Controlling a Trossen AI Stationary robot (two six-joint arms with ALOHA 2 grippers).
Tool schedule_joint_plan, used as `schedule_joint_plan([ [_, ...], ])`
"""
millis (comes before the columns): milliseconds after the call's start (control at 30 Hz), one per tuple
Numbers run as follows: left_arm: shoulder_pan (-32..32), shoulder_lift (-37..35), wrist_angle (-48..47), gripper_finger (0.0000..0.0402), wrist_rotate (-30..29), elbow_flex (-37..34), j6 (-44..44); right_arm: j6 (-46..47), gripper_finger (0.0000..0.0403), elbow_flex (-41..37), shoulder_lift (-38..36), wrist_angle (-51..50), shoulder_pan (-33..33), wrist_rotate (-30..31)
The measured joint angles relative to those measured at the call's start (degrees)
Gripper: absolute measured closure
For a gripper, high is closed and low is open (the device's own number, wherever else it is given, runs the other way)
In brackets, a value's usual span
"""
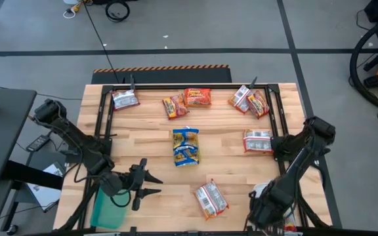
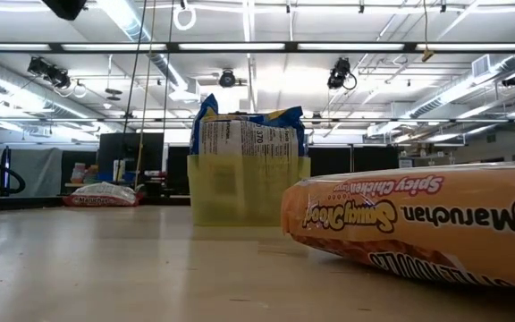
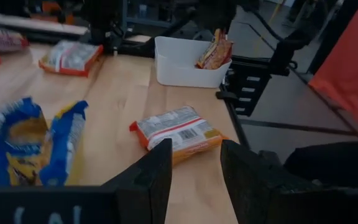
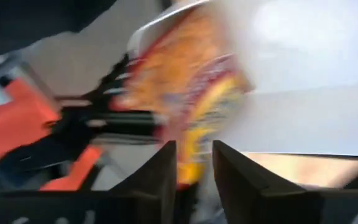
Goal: Sort Maruchan noodles
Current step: Put the red noodle pack into the white bin
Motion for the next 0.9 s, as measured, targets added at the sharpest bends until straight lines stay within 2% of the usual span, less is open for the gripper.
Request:
schedule_joint_plan([
  [67, 0.1, 0.0, 0.4, 0.026, -0.1, -0.2, 4.2, -4.8, 0.028, 0.0, -3.0, -5.1, -1.8, 6.4],
  [200, 3.1, 0.0, 1.6, 0.026, 0.1, -1.7, 7.8, -14.6, 0.0261, 0.0, -8.5, -16.6, -8.4, 30.0],
  [300, 6.3, 0.0, 1.9, 0.026, 0.3, -2.3, 7.9, -21.1, 0.0251, 0.0, -12.3, -20.2, -17.4, 44.0],
  [367, 8.3, 0.0, 1.7, 0.026, 1.6, -2.3, 7.9, -27.0, 0.024, -1.1, -14.6, -18.9, -24.4, 49.1],
  [467, 11.3, 0.0, 1.7, 0.026, 3.8, -2.3, 8.7, -36.7, 0.0217, -5.0, -17.4, -15.5, -36.0, 51.5],
  [600, 13.9, -1.4, 1.5, 0.026, 11.4, -2.3, 15.3, -45.3, 0.0184, -11.4, -19.5, -12.3, -51.8, 56.4],
  [733, 15.5, -6.0, -4.0, 0.026, 12.9, -2.3, 19.0, -46.2, 0.0162, -15.4, -19.4, -11.9, -66.6, 59.3],
  [900, 18.9, -16.4, -13.9, 0.026, 12.6, -2.3, 19.7, -45.5, 0.0147, -17.6, -19.4, -9.0, -79.2, 55.1],
])
